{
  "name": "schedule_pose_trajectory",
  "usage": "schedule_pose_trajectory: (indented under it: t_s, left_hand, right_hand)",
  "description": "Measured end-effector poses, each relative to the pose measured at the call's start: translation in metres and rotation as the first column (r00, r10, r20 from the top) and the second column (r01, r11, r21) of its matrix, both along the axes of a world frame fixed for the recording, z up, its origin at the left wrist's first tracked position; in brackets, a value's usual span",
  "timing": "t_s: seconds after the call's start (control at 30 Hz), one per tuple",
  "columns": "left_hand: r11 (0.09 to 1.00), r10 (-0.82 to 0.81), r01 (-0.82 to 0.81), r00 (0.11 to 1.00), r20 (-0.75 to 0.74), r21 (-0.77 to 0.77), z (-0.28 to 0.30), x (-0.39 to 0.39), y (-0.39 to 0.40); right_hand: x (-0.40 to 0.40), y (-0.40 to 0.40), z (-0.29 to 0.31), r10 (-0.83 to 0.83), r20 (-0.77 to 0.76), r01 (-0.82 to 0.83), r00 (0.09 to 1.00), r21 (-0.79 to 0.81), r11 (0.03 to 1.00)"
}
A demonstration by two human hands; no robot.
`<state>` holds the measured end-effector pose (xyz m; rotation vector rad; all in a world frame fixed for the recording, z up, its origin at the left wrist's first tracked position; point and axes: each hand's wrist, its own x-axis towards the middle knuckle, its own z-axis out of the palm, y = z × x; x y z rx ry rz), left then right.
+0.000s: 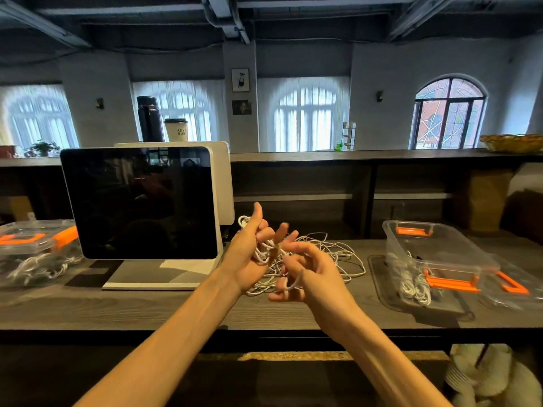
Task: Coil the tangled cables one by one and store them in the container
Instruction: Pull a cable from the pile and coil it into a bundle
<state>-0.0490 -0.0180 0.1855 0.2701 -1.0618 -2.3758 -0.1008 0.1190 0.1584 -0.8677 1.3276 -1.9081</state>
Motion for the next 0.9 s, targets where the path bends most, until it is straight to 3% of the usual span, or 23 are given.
schedule_pose_trajectory:
  t_s: [0.03, 0.07, 0.1, 0.13, 0.17, 0.2, 0.23, 0.27, 0.33, 0.43, 0.5, 0.57, 0.63, 0.7, 0.73, 0.83, 0.9]
  left_hand:
    - [1.0, 0.005, -0.005, 1.0, -0.016, 0.024, 0.001, 0.001, -0.001]
    - [0.999, 0.001, 0.0, 1.0, -0.02, 0.04, 0.002, 0.002, -0.004]
    - [0.999, -0.009, 0.01, 1.0, -0.009, 0.044, 0.003, 0.003, -0.006]
    - [0.999, -0.019, 0.019, 1.0, 0.015, 0.032, 0.005, 0.005, -0.009]
    - [1.0, -0.027, 0.027, 0.999, 0.047, 0.004, 0.007, 0.006, -0.011]
    - [0.999, -0.031, 0.034, 0.996, 0.089, -0.041, 0.009, 0.008, -0.012]
    - [0.994, -0.024, 0.038, 0.99, 0.141, -0.102, 0.011, 0.01, -0.012]
    - [0.983, 0.0, 0.037, 0.98, 0.201, -0.18, 0.012, 0.011, -0.01]
    - [0.922, 0.108, 0.022, 0.944, 0.312, -0.387, 0.013, 0.01, -0.005]
    - [0.766, 0.279, 0.044, 0.876, 0.393, -0.641, 0.014, 0.007, 0.004]
    - [0.709, 0.271, 0.133, 0.855, 0.443, -0.692, 0.014, 0.01, 0.008]
    - [0.713, 0.135, 0.263, 0.858, 0.496, -0.65, 0.017, 0.018, 0.011]
    - [0.739, -0.038, 0.39, 0.838, 0.545, -0.549, 0.021, 0.024, 0.014]
    - [0.741, -0.12, 0.446, 0.822, 0.556, -0.501, 0.022, 0.024, 0.012]
    - [0.734, -0.139, 0.464, 0.818, 0.559, -0.496, 0.022, 0.023, 0.011]
    - [0.66, -0.303, 0.599, 0.765, 0.569, -0.453, 0.017, 0.024, 0.006]
    - [0.553, -0.406, 0.692, 0.711, 0.575, -0.464, 0.017, 0.026, 0.004]
  right_hand:
    - [-0.003, 0.0, 0.0, 0.042, 0.055, -0.044, 0.998, 0.038, 0.998]
    - [-0.006, 0.001, 0.001, 0.052, 0.017, -0.054, 0.998, 0.097, 0.994]
    - [-0.009, 0.003, 0.0, 0.041, -0.119, -0.021, 0.992, 0.159, 0.987]
    - [-0.011, 0.005, -0.002, 0.018, -0.349, 0.053, 0.937, 0.193, 0.98]
    - [-0.013, 0.006, -0.003, -0.019, -0.614, 0.156, 0.789, 0.171, 0.973]
    - [-0.016, 0.006, -0.006, -0.049, -0.828, 0.231, 0.558, 0.098, 0.968]
    - [-0.016, 0.006, -0.009, -0.053, -0.947, 0.257, 0.315, 0.031, 0.966]
    - [-0.015, 0.005, -0.01, -0.039, -0.991, 0.258, 0.131, -0.004, 0.966]
    - [-0.012, 0.006, -0.004, -0.038, -0.998, 0.221, -0.042, -0.047, 0.974]
    - [-0.007, 0.009, 0.014, -0.085, -0.985, 0.156, -0.151, -0.108, 0.982]
    - [-0.007, 0.01, 0.029, -0.114, -0.984, 0.145, -0.14, -0.134, 0.98]
    - [-0.01, 0.011, 0.04, -0.165, -0.984, 0.154, -0.066, -0.173, 0.973]
    - [-0.014, 0.011, 0.048, -0.177, -0.981, 0.164, 0.082, -0.162, 0.973]
    - [-0.016, 0.01, 0.053, -0.123, -0.963, 0.168, 0.241, -0.084, 0.982]
    - [-0.016, 0.009, 0.055, -0.095, -0.956, 0.181, 0.279, -0.045, 0.983]
    - [-0.018, 0.011, 0.063, -0.011, -0.967, 0.233, 0.255, 0.05, 0.971]
    - [-0.022, 0.015, 0.069, 0.039, -0.972, 0.241, 0.231, 0.096, 0.966]
